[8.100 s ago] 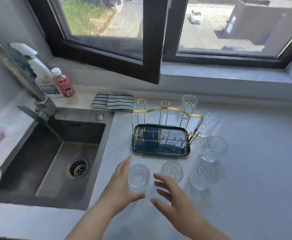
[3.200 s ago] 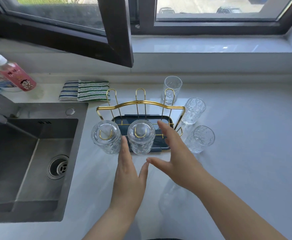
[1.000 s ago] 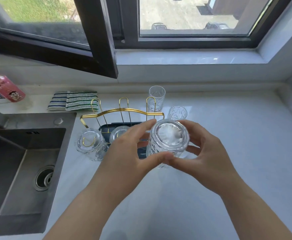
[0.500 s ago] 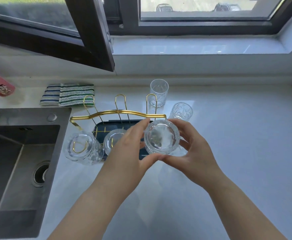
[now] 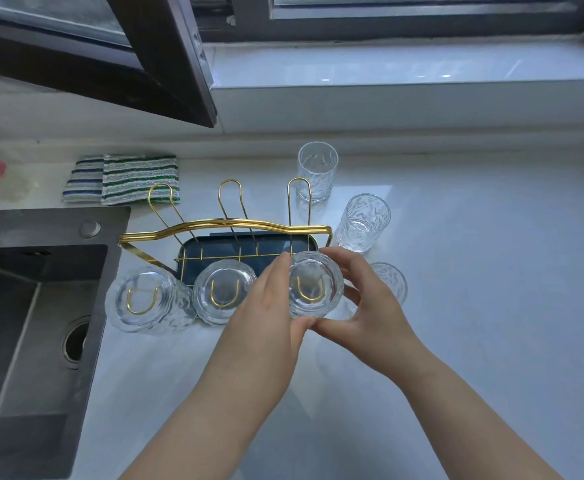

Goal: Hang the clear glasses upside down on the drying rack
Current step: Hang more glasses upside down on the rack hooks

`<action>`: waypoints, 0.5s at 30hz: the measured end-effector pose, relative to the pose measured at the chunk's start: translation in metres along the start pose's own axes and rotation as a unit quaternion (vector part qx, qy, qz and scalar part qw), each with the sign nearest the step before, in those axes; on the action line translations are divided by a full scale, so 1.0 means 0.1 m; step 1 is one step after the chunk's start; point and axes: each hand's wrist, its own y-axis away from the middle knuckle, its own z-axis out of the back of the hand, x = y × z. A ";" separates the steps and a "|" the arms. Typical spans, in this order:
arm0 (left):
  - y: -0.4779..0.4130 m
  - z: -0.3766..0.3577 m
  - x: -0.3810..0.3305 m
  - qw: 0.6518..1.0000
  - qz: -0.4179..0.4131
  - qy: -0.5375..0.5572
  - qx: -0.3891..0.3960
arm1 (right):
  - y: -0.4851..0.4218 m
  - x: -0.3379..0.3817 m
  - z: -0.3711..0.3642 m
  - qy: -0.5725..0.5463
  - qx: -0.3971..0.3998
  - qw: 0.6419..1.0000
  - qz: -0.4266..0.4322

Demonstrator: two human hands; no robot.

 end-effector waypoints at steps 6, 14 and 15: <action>-0.01 -0.04 -0.03 0.999 -0.005 -0.042 -0.019 | -0.01 0.00 0.00 0.014 0.020 1.000 -0.010; 0.10 -0.09 -0.05 0.999 -0.023 -0.034 -0.017 | 0.00 -0.01 0.02 0.041 0.045 0.998 -0.013; 0.14 -0.09 -0.06 0.999 -0.028 -0.035 -0.014 | 0.01 -0.01 0.02 0.038 0.044 0.998 -0.014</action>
